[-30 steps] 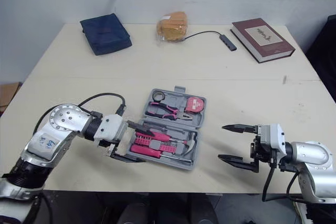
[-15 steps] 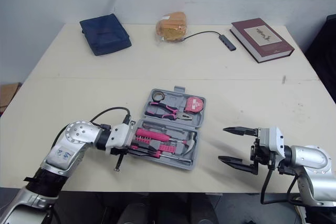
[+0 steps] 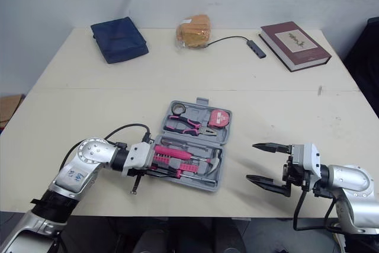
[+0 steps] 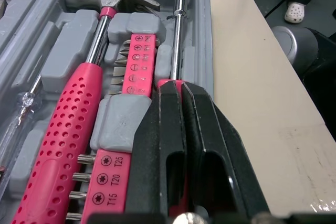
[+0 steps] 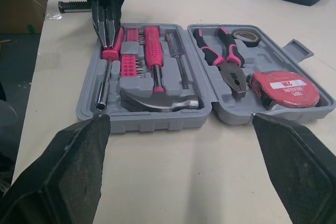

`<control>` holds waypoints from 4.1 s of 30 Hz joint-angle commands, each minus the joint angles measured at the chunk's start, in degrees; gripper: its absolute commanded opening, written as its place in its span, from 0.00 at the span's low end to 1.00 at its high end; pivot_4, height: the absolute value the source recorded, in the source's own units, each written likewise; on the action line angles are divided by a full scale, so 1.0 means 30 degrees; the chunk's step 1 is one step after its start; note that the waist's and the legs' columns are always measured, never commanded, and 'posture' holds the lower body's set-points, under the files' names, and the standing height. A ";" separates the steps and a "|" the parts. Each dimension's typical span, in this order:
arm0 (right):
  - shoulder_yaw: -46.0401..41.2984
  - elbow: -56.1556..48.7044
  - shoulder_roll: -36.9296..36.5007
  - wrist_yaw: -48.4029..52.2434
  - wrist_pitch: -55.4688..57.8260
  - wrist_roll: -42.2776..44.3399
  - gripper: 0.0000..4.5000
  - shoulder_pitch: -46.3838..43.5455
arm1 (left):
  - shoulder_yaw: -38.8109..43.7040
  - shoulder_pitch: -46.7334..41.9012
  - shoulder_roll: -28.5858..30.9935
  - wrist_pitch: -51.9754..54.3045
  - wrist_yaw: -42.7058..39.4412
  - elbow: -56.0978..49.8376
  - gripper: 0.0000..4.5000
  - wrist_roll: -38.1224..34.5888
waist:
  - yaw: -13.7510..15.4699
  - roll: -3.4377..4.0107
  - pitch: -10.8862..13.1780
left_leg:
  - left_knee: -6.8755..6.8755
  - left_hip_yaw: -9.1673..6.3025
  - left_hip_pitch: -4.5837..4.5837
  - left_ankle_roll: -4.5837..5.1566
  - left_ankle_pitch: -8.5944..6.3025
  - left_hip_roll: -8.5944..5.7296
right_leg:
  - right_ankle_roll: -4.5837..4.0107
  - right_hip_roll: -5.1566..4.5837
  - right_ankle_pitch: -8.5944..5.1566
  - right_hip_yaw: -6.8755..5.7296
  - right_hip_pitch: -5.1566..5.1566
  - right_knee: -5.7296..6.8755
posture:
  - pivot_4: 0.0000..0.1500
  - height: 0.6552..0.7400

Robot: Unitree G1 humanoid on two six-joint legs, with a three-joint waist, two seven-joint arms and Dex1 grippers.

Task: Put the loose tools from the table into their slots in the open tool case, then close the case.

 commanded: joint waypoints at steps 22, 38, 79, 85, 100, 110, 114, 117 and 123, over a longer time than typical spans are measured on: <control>-0.0144 -0.2493 -0.0035 -0.5231 0.4366 -0.0323 1.00 0.0032 | 0.2094 0.0669 -0.1011 0.1668 0.0972 -0.0933 0.02 -0.2866 | -0.0080 0.0128 -0.0214 | -0.0202 -0.0028 0.0321 -0.0049 -0.0032 0.0040 | -0.0039 -0.0028 -0.0036 -0.0015 0.0266 -0.0114 | 1.00 1.00; 0.4696 0.0322 0.0612 -0.7487 0.4895 -0.6056 0.01 -0.3792 | 0.4306 -0.1452 -0.0847 0.2740 0.6018 0.4289 0.00 -0.0138 | 0.0007 0.0018 -0.0119 | -0.0049 -0.0096 -0.0024 0.0016 -0.0026 -0.0019 | -0.0005 -0.0045 -0.0010 -0.0094 0.0025 -0.0064 | 1.00 1.00; 0.3473 0.0113 -0.0499 -0.6388 0.7757 -0.5510 0.44 -0.5051 | 0.7581 0.2572 0.0850 0.5633 0.6408 0.0728 0.40 -0.1565 | -0.0056 0.0012 -0.0113 | -0.0064 -0.0074 -0.0087 -0.0004 -0.0035 0.0007 | -0.0016 -0.0086 -0.0016 -0.0070 -0.0098 -0.0049 | 1.00 1.00; 0.1242 -0.2946 -0.1626 -0.8821 1.8772 -0.1542 1.00 -0.6493 | 0.9951 0.1812 0.1491 1.1000 0.8558 -0.1618 0.88 -0.3690 | -0.0086 0.0029 -0.0099 | -0.0071 -0.0091 -0.0184 -0.0017 -0.0025 0.0019 | -0.0022 -0.0113 -0.0015 -0.0064 -0.0207 -0.0027 | 1.00 1.00; 0.1702 -0.2135 0.3704 -1.6246 3.2333 0.0506 1.00 -1.4710 | 0.7838 -0.4143 -0.2617 2.4218 1.6492 -0.4220 0.98 -0.4431 | -0.0012 0.0027 -0.0082 | -0.0034 -0.0124 -0.0427 -0.0125 0.0062 -0.0036 | 0.0004 -0.0068 0.0000 -0.0113 -0.0349 -0.0011 | 1.00 1.00; 0.1978 -0.1137 0.5151 -2.0166 3.2333 0.0813 1.00 -1.5010 | 0.7473 -0.4165 -0.3815 2.4728 1.8198 -0.3782 0.98 -0.3819 | -0.0046 0.0025 -0.0082 | -0.0023 -0.0086 -0.0442 -0.0133 0.0081 -0.0034 | 0.0018 -0.0048 0.0008 -0.0093 -0.0369 -0.0015 | 1.00 1.00; 0.2218 -0.0936 0.5090 -2.0998 3.2333 0.1235 1.00 -1.4731 | 0.7459 -0.4284 -0.4071 2.4711 1.8410 -0.3603 0.98 -0.3747 | -0.0043 0.0025 -0.0082 | -0.0020 -0.0084 -0.0437 -0.0138 0.0096 -0.0040 | 0.0018 -0.0050 0.0008 -0.0086 -0.0379 -0.0014 | 1.00 1.00; 0.2426 -0.0914 0.4997 -2.1414 3.2333 0.1749 1.00 -1.4606 | 0.7409 -0.4403 -0.4157 2.4535 1.8510 -0.3345 0.98 -0.3653 | -0.0042 0.0024 -0.0083 | -0.0015 -0.0084 -0.0427 -0.0138 0.0100 -0.0040 | 0.0018 -0.0050 0.0008 -0.0082 -0.0379 -0.0011 | 1.00 1.00; 0.2759 -0.0429 0.4874 -2.2399 3.2333 0.3775 0.88 -1.4107 | 0.6553 -0.4289 -0.4355 2.3633 1.7933 -0.2741 1.00 -0.3795 | 0.0011 0.0004 -0.0097 | -0.0015 -0.0093 -0.0411 -0.0133 0.0103 -0.0046 | 0.0019 -0.0058 0.0008 -0.0085 -0.0365 -0.0009 | 1.00 1.00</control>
